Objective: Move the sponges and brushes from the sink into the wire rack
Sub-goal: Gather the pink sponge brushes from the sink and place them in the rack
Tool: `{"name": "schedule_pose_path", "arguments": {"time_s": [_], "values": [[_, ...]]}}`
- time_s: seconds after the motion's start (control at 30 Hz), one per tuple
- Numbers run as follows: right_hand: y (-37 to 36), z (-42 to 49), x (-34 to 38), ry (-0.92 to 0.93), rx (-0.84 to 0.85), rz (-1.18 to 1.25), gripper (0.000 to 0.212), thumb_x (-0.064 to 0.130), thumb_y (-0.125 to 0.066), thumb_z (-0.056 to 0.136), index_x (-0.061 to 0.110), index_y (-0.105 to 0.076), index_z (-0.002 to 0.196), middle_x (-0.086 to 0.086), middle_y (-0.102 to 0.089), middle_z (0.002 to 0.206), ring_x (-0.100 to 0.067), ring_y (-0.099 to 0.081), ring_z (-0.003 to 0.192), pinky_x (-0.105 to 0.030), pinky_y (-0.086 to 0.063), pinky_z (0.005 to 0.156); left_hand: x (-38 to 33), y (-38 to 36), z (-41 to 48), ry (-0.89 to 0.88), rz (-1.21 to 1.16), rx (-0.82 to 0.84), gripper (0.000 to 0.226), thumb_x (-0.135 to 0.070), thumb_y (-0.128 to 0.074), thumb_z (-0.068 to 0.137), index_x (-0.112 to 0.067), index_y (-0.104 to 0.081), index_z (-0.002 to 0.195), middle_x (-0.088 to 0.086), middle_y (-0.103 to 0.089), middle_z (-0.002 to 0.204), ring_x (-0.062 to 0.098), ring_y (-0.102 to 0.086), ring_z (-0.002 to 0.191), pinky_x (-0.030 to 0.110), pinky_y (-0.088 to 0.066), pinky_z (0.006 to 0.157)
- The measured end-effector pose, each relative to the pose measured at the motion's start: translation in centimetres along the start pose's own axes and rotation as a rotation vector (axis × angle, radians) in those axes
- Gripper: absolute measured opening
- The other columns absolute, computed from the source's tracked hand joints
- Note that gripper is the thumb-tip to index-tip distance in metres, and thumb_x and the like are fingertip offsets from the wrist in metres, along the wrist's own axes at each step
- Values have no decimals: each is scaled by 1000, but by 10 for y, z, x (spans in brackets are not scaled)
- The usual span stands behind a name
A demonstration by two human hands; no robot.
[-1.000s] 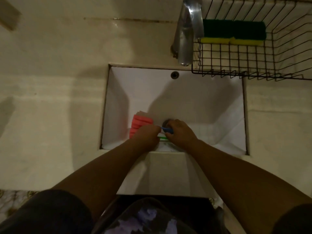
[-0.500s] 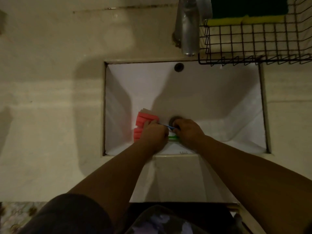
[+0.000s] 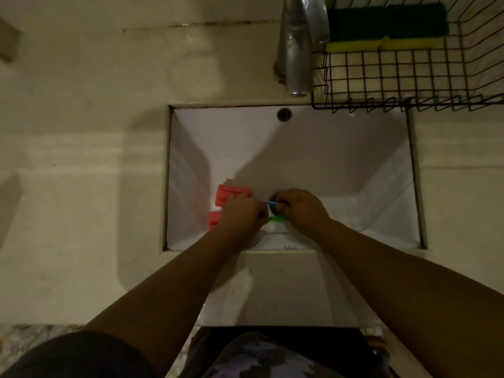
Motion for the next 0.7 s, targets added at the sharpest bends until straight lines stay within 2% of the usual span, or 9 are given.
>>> {"name": "schedule_pose_path", "arguments": {"time_s": [0.17, 0.33, 0.43, 0.5, 0.6, 0.7], "values": [[21, -11, 11, 68, -16, -32, 13, 22, -60, 88, 19, -71, 95, -5, -66, 91, -22, -58, 83, -33, -45, 70, -16, 18, -12, -29, -123, -59, 14, -21, -67, 88, -16, -76, 98, 9, -74, 86, 24, -65, 76, 34, -52, 75], [50, -25, 20, 85, -57, -111, 11, 21, -59, 87, 17, -69, 90, -2, -62, 81, -22, -58, 74, -36, -49, 65, -37, 34, -21, -77, -115, -108, 19, -24, -69, 88, -19, -75, 106, 7, -75, 89, 20, -65, 74, 31, -51, 72], [72, -30, 27, 76, -60, -165, 11, 22, -58, 88, 18, -69, 88, -3, -64, 79, -22, -59, 72, -36, -50, 64, -51, 49, -27, -156, -79, -164, 17, -21, -72, 86, -20, -77, 102, 0, -74, 83, 11, -54, 65, 18, -36, 61], [86, -35, 33, 81, -85, -184, 12, 23, -58, 88, 18, -69, 88, -2, -62, 77, -21, -58, 71, -32, -46, 60, -61, 63, -31, -189, -71, -175, 13, -18, -72, 85, -20, -77, 97, -8, -66, 75, 6, -48, 63, 12, -28, 59], [106, -45, 43, 109, -121, -205, 13, 25, -58, 90, 17, -68, 87, 0, -62, 75, -16, -57, 68, -28, -41, 58, -75, 84, -37, -189, 0, -146, 7, -24, -71, 85, -25, -75, 91, -18, -51, 69, 6, -45, 66, 20, -34, 59], [132, -51, 57, 127, -150, -243, 14, 28, -58, 92, 19, -67, 87, 1, -62, 78, -14, -55, 70, -27, -43, 61, -88, 108, -42, -228, 121, -217, 5, -30, -69, 86, -30, -71, 90, -18, -37, 69, 2, -33, 64, 17, -17, 55]]}}
Point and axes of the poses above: each hand's wrist, its own z-axis towards the middle knuckle, its own y-axis out of the back of the hand, x = y × z, the point moved 3 cm from there along z, towards the middle knuckle
